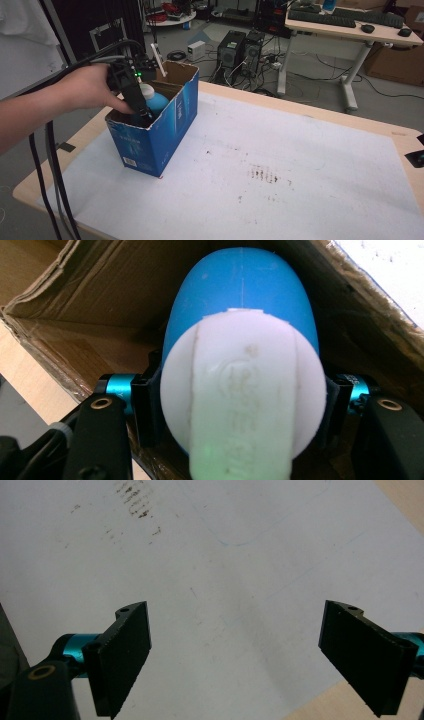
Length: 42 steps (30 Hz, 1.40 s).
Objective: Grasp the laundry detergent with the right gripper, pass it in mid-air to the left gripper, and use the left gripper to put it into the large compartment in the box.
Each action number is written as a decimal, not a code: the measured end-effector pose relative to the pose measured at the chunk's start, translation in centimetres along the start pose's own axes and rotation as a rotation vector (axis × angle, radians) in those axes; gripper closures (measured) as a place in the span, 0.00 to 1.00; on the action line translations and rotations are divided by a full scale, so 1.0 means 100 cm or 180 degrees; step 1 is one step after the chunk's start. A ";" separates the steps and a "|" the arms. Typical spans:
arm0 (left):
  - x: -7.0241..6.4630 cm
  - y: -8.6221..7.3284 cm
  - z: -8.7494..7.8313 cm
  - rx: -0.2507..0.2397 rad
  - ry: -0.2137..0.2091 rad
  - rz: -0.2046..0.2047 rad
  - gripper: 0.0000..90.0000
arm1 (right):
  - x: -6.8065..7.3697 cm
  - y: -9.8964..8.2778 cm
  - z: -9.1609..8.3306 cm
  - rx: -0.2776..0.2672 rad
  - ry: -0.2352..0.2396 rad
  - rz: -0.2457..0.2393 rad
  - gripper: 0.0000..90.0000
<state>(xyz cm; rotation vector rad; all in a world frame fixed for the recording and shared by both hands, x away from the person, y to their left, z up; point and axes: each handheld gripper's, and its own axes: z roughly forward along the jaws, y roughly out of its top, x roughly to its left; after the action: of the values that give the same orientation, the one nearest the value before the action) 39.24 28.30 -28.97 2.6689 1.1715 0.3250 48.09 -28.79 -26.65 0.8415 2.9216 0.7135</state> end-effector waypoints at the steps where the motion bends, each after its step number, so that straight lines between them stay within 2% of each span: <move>1: 0.000 0.000 0.000 0.0009 0.0003 0.0000 0.42 | 0.000 0.000 0.000 -0.0002 -0.0001 0.0002 0.14; 33: 0.000 0.003 0.001 0.0108 0.0023 0.0084 0.42 | 0.002 -0.004 0.000 0.0015 -0.0012 0.0040 0.14; 38: -0.001 0.005 0.002 0.0142 0.0025 0.0107 0.38 | 0.003 -0.004 0.002 0.0037 -0.0010 0.0020 0.14; 42: -0.002 0.009 0.001 0.0134 0.0055 0.0123 0.28 | 0.009 -0.003 0.005 0.0047 -0.0007 -0.0006 0.14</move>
<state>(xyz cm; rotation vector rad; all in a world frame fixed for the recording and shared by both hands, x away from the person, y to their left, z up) 39.73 27.60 -28.81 2.7333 1.1453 0.3341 47.27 -28.38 -27.10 0.8400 2.9288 0.6912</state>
